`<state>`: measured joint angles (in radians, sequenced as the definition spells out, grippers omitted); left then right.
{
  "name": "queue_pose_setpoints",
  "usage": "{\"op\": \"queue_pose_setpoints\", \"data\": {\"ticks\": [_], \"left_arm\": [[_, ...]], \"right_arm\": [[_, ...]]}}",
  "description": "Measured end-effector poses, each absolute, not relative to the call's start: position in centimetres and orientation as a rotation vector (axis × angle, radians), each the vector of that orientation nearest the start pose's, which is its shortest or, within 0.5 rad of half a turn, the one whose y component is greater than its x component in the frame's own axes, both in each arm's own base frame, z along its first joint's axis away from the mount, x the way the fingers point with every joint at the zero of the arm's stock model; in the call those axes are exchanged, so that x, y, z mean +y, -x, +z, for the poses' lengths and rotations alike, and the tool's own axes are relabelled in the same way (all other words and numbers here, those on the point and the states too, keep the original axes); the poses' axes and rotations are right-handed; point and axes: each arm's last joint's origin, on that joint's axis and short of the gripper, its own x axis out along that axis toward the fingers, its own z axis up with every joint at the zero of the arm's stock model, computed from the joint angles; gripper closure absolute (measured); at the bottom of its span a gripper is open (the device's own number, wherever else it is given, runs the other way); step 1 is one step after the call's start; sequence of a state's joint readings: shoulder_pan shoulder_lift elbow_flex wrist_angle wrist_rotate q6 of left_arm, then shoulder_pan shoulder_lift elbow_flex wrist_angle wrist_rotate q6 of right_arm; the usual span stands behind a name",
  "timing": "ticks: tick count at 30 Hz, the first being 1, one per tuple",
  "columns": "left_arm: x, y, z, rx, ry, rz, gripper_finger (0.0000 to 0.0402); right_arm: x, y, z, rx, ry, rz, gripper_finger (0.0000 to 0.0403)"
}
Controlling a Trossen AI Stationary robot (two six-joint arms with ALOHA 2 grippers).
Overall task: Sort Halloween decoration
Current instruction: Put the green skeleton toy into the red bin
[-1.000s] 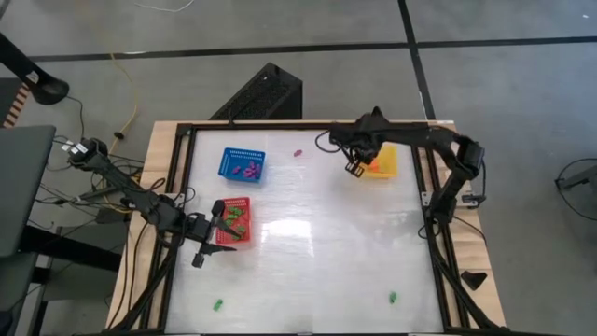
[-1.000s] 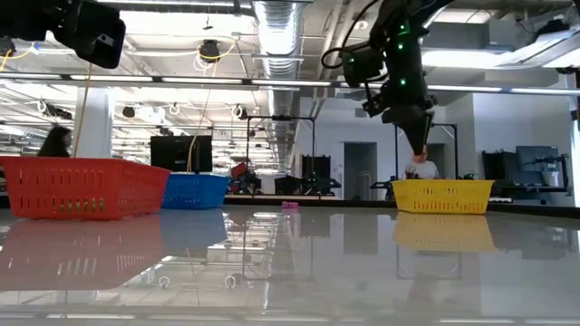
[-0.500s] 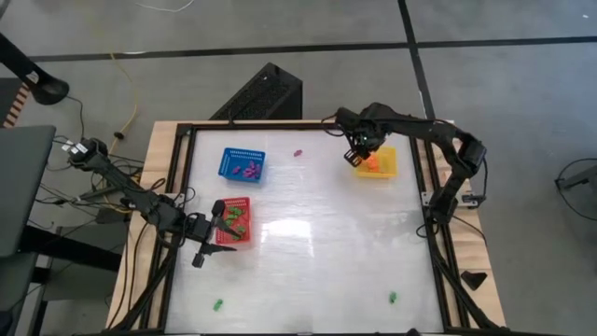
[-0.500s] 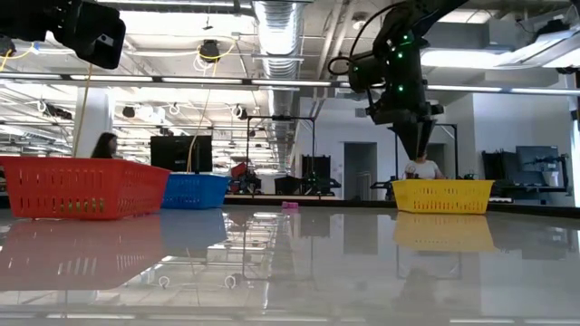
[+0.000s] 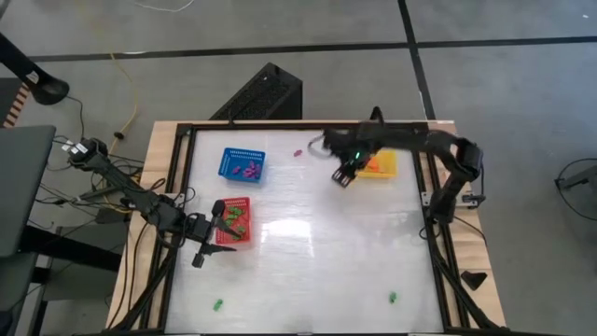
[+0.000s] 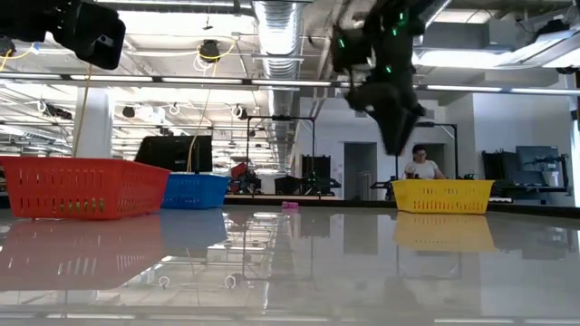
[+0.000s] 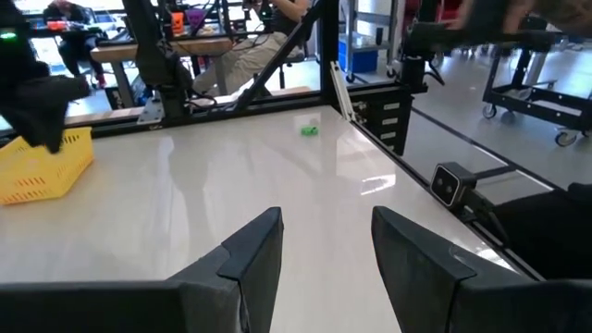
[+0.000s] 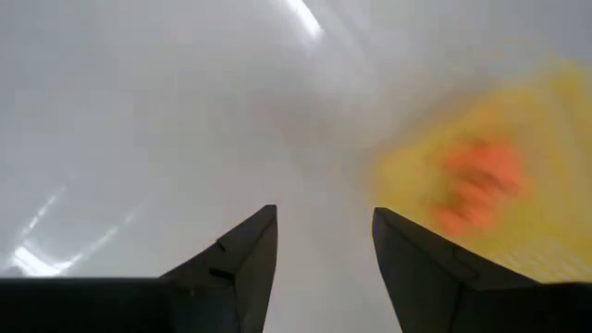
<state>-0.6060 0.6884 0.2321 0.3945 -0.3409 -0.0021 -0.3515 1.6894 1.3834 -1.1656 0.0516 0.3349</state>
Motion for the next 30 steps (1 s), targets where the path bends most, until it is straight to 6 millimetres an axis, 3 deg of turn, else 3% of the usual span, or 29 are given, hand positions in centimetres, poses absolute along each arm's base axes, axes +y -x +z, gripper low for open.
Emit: {"op": "queue_pose_setpoints", "data": {"ticks": [7,10,13,17,19,24,30], "left_arm": [[-8.2,-13.5,20.9,0.072,-0.041,-0.269,0.0242],[-8.2,-13.5,20.9,0.075,-0.044,-0.269,0.0242],[-8.2,-13.5,20.9,0.075,-0.044,-0.269,0.0242],[-8.2,-13.5,20.8,0.084,-0.032,-0.267,0.0242],[-8.2,-13.4,20.7,0.099,-0.025,-0.266,0.0242],[-8.1,-13.4,20.7,0.106,0.004,-0.25,0.0242],[-8.1,-13.4,20.5,0.123,-0.004,-0.246,0.0242]], "right_arm": [[1.7,-34.9,24.9,1.038,-0.263,-0.2,0.0199],[6.9,-36.1,24.7,0.755,-0.176,-0.069,0.02],[10.9,-36.7,23.7,0.461,-0.097,0.012,0.02],[14.4,-38.1,20.9,0.217,-0.019,0.084,0.02],[15.8,-39.4,18.6,0.167,0.022,0.112,0.02],[19.1,-44.5,15.4,0.023,0.019,0.181,0.0193],[21.2,-51.0,12.5,0.013,0.059,0.243,0.0173]]}}
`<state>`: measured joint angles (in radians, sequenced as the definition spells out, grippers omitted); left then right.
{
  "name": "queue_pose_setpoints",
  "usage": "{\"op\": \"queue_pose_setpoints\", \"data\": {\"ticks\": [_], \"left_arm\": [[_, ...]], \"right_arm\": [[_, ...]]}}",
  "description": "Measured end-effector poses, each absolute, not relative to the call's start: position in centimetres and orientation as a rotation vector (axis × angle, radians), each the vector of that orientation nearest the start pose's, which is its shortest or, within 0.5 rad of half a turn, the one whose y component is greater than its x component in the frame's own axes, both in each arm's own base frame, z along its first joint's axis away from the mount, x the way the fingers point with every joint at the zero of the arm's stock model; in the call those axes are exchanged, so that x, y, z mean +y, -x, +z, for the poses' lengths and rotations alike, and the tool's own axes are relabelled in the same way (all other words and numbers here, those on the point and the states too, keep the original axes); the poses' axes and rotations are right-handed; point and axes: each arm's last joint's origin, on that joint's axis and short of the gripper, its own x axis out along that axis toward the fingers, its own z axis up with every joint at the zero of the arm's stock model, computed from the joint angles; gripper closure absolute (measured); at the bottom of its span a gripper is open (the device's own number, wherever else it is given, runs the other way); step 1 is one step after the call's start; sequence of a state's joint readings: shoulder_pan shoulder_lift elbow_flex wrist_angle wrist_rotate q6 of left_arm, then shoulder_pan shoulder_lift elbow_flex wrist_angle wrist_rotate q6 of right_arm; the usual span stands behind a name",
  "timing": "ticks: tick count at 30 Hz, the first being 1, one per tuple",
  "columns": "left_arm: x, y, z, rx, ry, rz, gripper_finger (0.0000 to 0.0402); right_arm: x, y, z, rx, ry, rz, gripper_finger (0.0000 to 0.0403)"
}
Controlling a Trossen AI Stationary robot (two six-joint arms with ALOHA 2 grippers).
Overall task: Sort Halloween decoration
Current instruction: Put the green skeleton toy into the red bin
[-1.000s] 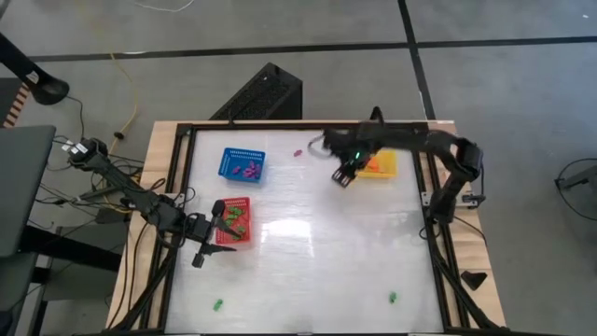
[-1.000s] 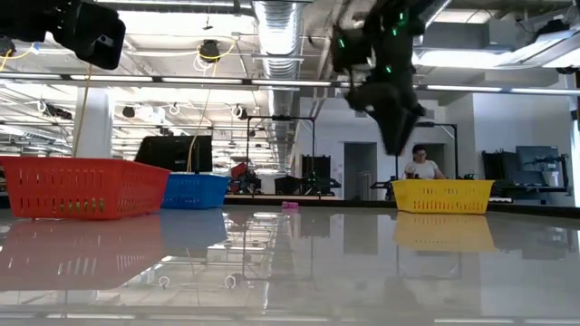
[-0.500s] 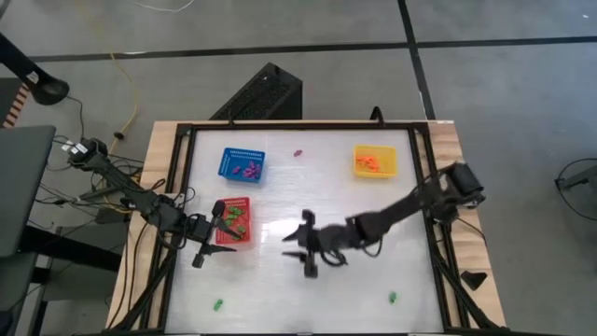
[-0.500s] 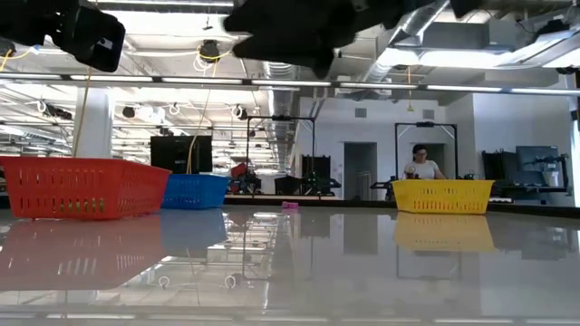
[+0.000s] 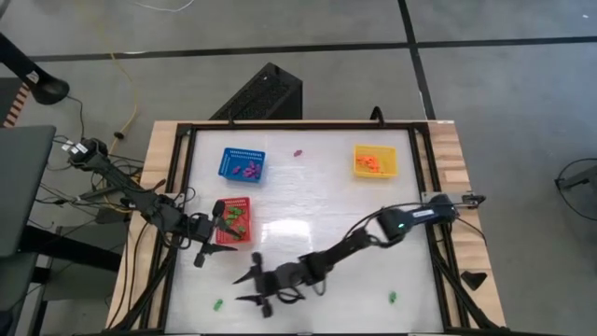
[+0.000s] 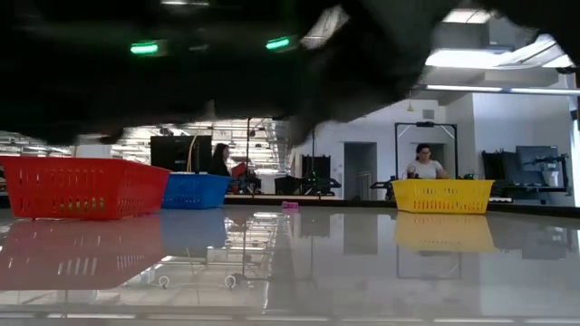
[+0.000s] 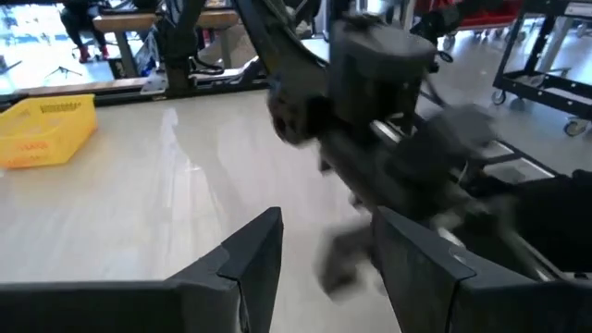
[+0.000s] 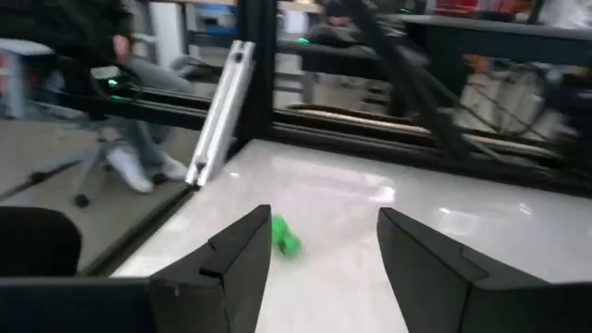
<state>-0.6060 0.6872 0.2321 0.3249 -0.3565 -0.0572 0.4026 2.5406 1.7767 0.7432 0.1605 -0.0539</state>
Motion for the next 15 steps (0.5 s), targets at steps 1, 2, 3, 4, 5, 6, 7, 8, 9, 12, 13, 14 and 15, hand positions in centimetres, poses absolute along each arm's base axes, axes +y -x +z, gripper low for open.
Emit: {"op": "queue_pose_setpoints", "data": {"ticks": [1,2,3,4,5,6,7,8,9,12,13,14,15], "left_arm": [[-8.1,-13.4,20.5,0.124,-0.004,-0.241,0.0242],[-8.1,-13.4,20.5,0.125,0.002,-0.239,0.0242],[-8.1,-13.4,20.5,0.125,0.006,-0.238,0.0242],[-8.1,-13.4,20.5,0.126,0.011,-0.237,0.0242],[-8.1,-13.4,20.5,0.126,0.014,-0.237,0.0242],[-8.1,-13.4,20.5,0.127,0.021,-0.236,0.0242],[-8.1,-13.4,20.5,0.128,0.027,-0.236,0.0242],[-8.1,-13.4,20.5,0.128,0.03,-0.236,0.0242],[-8.1,-13.4,20.5,0.128,0.032,-0.235,0.0242],[-8.1,-13.4,20.5,0.124,0.032,-0.236,0.0242],[-8.1,-13.4,20.5,0.125,0.031,-0.236,0.0242],[-8.1,-13.4,20.5,0.124,0.031,-0.235,0.0242],[-8.1,-13.4,20.5,0.124,0.032,-0.235,0.0242]], "right_arm": [[21.4,-52.0,12.2,0.005,0.06,0.271,0.0168],[21.6,-52.8,12.3,0.001,0.06,0.301,0.0163],[21.7,-53.5,12.5,0.0,0.059,0.33,0.0157],[21.9,-54.2,12.6,-0.005,0.056,0.352,0.0152],[22.0,-54.8,12.7,-0.01,0.053,0.367,0.0147],[22.0,-55.3,12.6,0.013,0.061,0.379,0.0143],[22.1,-55.8,12.5,0.029,0.064,0.386,0.014],[22.3,-56.1,12.2,0.046,0.067,0.396,0.0137],[22.3,-56.5,11.9,0.067,0.073,0.401,0.0135],[22.0,-57.2,11.2,0.071,0.074,0.422,0.0133],[21.9,-57.3,11.1,0.058,0.072,0.437,0.0132],[21.7,-57.3,10.9,0.029,0.069,0.442,0.0132],[21.4,-57.4,10.7,0.036,0.065,0.441,0.0132]]}}
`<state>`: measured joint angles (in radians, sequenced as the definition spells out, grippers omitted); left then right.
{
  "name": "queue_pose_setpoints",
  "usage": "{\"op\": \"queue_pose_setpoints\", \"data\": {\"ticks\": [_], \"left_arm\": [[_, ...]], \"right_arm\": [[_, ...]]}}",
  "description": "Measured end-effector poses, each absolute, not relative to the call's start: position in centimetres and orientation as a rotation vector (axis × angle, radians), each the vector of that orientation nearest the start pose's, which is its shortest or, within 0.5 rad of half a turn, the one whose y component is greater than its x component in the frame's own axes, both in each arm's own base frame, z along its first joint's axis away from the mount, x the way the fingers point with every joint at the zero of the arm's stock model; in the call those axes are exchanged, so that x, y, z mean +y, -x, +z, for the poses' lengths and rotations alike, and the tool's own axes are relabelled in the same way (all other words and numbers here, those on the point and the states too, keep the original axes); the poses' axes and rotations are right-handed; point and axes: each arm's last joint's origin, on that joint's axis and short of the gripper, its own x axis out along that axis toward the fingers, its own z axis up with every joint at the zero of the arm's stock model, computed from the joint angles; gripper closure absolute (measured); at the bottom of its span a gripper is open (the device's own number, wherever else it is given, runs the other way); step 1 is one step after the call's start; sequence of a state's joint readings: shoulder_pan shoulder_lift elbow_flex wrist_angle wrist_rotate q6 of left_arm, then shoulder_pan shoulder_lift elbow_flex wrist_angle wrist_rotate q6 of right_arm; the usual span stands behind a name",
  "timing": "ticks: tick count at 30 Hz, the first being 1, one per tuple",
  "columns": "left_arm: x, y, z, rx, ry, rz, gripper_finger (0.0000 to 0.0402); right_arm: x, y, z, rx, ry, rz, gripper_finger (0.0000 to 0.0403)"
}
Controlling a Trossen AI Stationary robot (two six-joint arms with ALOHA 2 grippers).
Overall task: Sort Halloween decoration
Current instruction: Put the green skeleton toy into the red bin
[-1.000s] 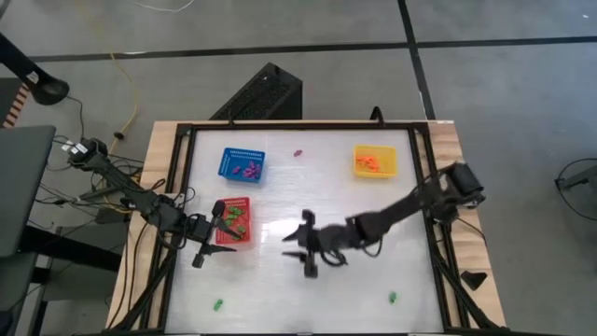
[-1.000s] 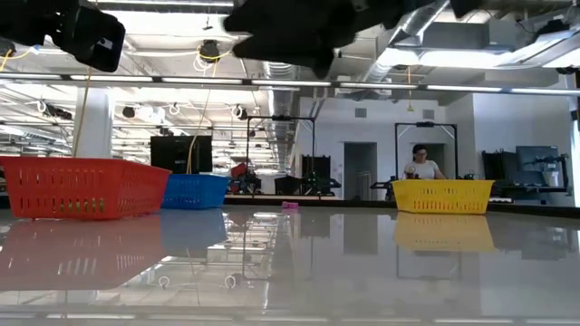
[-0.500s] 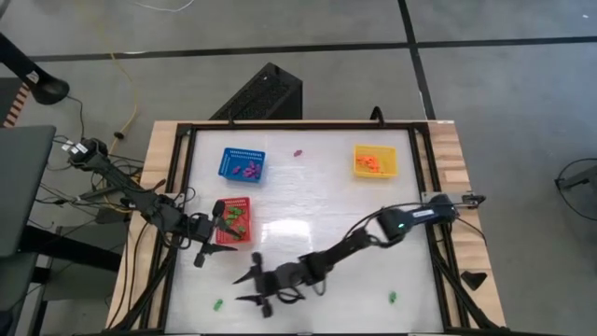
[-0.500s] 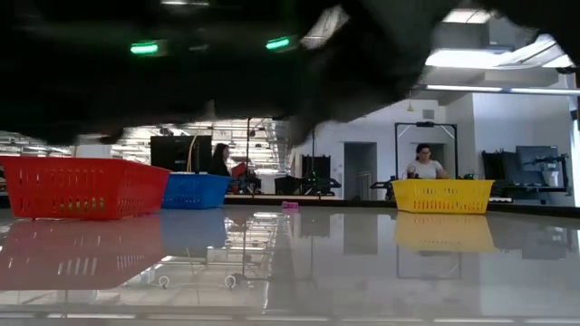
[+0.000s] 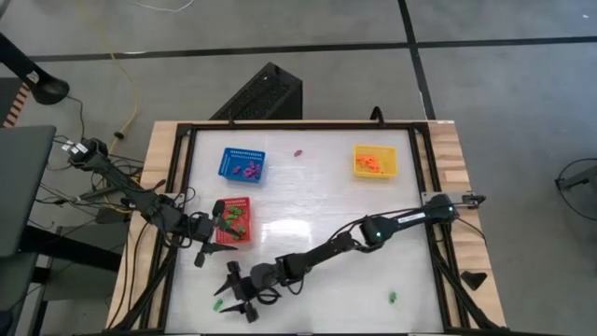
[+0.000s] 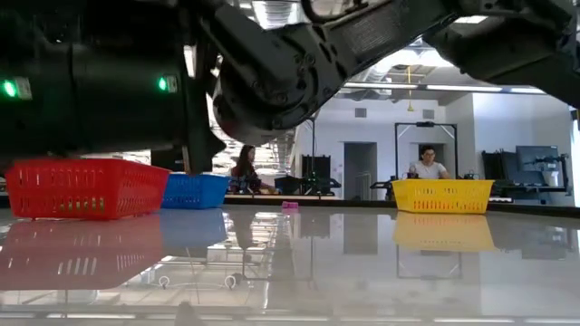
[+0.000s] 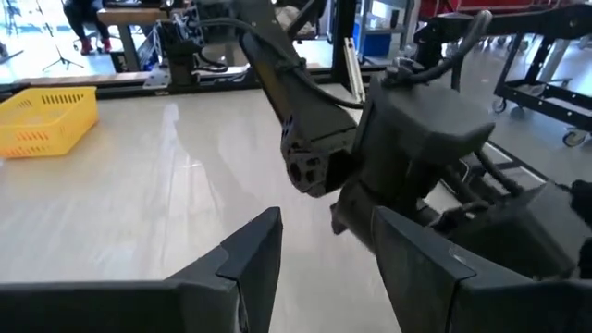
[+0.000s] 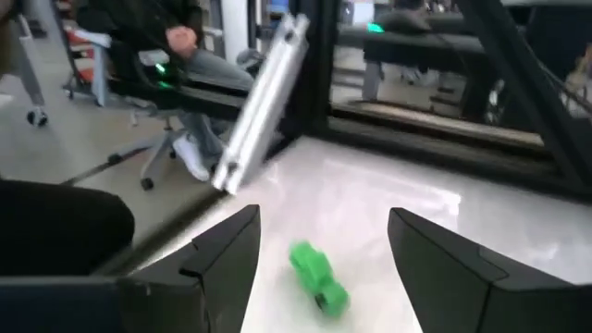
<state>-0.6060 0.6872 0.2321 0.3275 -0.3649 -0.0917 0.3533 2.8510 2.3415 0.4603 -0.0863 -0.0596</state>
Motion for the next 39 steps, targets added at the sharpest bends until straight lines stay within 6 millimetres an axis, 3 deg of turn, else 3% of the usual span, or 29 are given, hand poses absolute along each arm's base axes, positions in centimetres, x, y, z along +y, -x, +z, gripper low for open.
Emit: {"op": "queue_pose_setpoints", "data": {"ticks": [8,20,27,39], "left_arm": [[-8.0,-13.5,20.6,0.116,0.018,-0.224,0.0242],[-8.0,-13.5,20.6,0.114,0.018,-0.215,0.0242],[-8.0,-13.5,20.7,0.102,0.014,-0.198,0.0242],[-8.0,-13.5,20.7,0.099,0.009,-0.199,0.0242]], "right_arm": [[19.9,-57.8,9.9,0.11,0.09,0.471,0.0132],[20.2,-57.7,8.8,0.155,0.123,0.524,0.0132],[20.5,-57.7,6.5,0.075,-0.051,0.542,0.0135],[20.1,-57.8,6.5,0.161,0.015,0.539,0.0145]]}}
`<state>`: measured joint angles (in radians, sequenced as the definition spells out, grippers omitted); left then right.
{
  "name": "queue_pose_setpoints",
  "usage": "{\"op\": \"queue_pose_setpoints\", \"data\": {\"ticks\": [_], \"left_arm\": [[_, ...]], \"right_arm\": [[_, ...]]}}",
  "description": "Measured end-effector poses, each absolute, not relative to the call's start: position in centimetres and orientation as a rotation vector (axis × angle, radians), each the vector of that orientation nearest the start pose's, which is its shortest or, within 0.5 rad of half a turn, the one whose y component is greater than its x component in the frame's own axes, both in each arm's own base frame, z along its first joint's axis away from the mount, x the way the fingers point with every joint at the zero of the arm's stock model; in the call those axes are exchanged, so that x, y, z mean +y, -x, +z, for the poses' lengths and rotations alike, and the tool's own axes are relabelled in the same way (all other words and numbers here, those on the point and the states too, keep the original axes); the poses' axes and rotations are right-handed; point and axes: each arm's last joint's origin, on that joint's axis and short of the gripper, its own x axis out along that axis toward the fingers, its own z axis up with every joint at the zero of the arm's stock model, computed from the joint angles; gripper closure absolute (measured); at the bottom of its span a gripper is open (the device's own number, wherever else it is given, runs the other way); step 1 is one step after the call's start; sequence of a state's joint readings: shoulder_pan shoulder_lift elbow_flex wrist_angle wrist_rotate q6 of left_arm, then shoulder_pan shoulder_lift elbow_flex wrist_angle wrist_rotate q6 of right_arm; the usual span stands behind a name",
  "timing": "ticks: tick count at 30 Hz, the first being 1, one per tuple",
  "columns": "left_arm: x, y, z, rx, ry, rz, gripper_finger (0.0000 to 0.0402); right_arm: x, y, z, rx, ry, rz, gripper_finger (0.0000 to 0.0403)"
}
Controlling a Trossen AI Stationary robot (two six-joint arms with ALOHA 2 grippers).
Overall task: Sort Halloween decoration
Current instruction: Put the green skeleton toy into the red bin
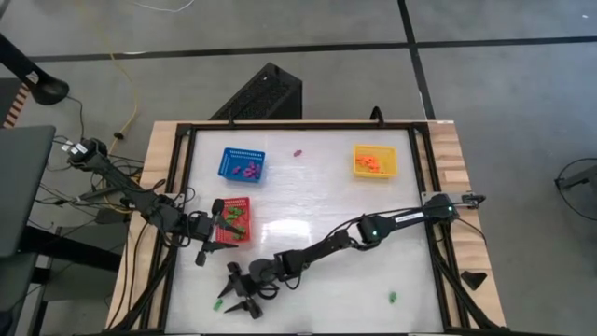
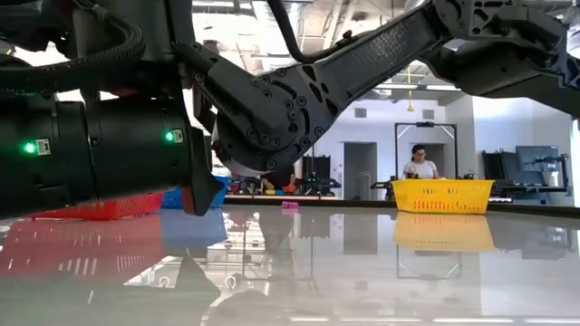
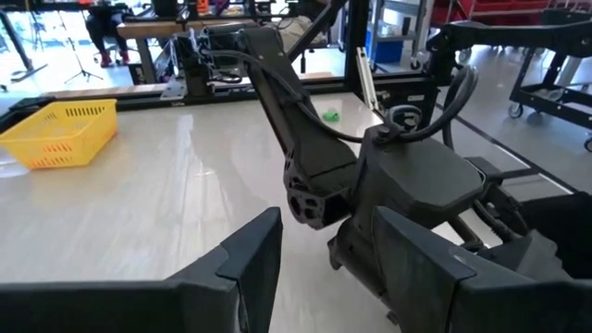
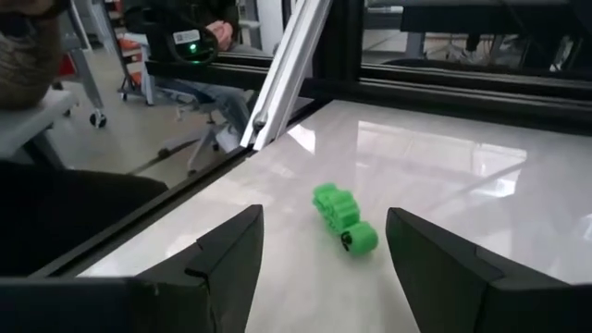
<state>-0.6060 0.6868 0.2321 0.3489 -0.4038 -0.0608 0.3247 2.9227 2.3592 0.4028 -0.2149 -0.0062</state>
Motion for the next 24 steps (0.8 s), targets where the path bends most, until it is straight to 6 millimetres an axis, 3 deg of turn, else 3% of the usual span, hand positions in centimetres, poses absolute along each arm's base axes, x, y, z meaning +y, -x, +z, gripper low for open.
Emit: {"op": "queue_pose_setpoints", "data": {"ticks": [8,12,19,24], "left_arm": [[-8.0,-13.5,20.7,0.104,0.042,-0.205,0.0242],[-9.1,-13.2,22.0,0.26,0.189,-0.339,0.0243],[-13.7,-12.1,24.2,0.576,0.255,-0.373,0.029],[-18.2,-11.1,21.5,0.761,0.28,-0.439,0.0343]], "right_arm": [[20.0,-57.8,6.4,0.183,-0.004,0.533,0.0145],[19.9,-57.9,6.5,0.152,-0.016,0.526,0.0145],[19.8,-57.9,6.7,0.123,-0.026,0.524,0.0145],[19.9,-57.9,6.7,0.121,-0.025,0.526,0.0145]]}}
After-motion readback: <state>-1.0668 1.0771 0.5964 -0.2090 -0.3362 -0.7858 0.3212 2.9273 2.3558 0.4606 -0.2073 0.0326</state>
